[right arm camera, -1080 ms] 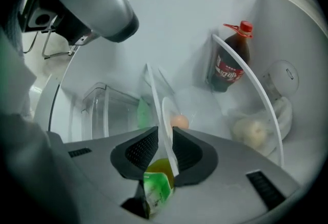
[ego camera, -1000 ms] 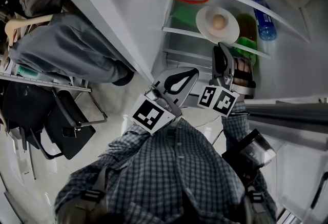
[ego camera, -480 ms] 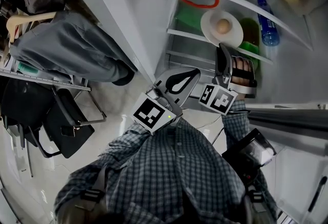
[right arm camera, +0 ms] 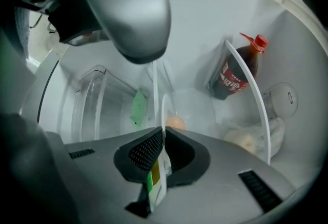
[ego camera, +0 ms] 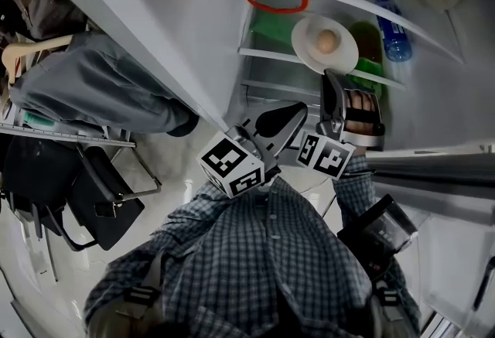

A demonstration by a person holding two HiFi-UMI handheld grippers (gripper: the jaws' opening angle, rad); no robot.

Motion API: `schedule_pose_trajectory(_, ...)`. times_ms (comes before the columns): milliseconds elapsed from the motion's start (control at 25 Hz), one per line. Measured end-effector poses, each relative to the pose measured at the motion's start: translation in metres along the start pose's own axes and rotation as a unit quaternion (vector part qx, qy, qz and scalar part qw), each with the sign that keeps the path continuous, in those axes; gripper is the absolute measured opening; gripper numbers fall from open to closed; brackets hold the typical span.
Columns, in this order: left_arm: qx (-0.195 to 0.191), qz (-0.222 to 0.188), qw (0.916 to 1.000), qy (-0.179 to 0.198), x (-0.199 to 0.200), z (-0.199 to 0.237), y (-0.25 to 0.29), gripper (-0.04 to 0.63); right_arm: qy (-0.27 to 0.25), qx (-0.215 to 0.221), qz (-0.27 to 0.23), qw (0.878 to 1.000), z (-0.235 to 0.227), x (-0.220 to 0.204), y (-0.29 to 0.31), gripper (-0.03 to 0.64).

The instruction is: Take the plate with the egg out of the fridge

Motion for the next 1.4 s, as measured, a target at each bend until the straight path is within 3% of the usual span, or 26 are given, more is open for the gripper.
schedule_pose_trajectory(160, -0.005, 0.006, 0.9978, -0.066, -0.005, 0.009, 0.010, 0.008, 0.008, -0.007, 0.004, 1.000, -0.004, -0.003, -0.008, 0.021)
schedule_pose_trajectory(280, -0.017, 0.003, 0.9910, -0.132, -0.008, 0.015, 0.018, 0.008, 0.010, -0.010, 0.007, 1.000, -0.004, -0.007, -0.014, 0.021)
schedule_pose_trajectory(440, -0.043, -0.023, 0.9633, -0.264, -0.010, 0.025, 0.029, 0.008, 0.011, -0.012, 0.011, 1.000, 0.000, -0.010, -0.020, 0.021)
schedule_pose_trajectory(640, -0.053, -0.066, 0.9265, -0.367, -0.011, 0.030, 0.036, 0.008, 0.014, -0.016, 0.015, 1.000, 0.001, -0.017, -0.032, 0.021)
schedule_pose_trajectory(1000, -0.061, -0.111, 0.8760, -0.465, -0.012, 0.036, 0.052, 0.009, 0.016, -0.025, 0.017, 0.999, 0.003, -0.027, -0.042, 0.021)
schedule_pose_trajectory(1200, -0.063, -0.122, 0.8686, -0.476, -0.007, 0.036, 0.055, 0.017, 0.010, -0.025, 0.014, 1.000, 0.004, -0.027, -0.044, 0.021)
schedule_pose_trajectory(1280, -0.065, -0.130, 0.8646, -0.481, -0.005, 0.036, 0.055, 0.066, 0.009, -0.024, 0.014, 1.000, 0.005, -0.027, -0.045, 0.021)
schedule_pose_trajectory(1400, -0.058, -0.135, 0.8617, -0.486, -0.003, 0.038, 0.058, 0.081, 0.003, -0.025, 0.012, 1.000, 0.004, -0.027, -0.046, 0.021)
Point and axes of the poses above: the fingertips, and each gripper's own axes: y forward along the fingers, z to its left, x out of its top, the point moved 2 cm from there along -y, backward along the fingers, and after that the axes turned 12 degrees about -y, right-handed, at the moved point
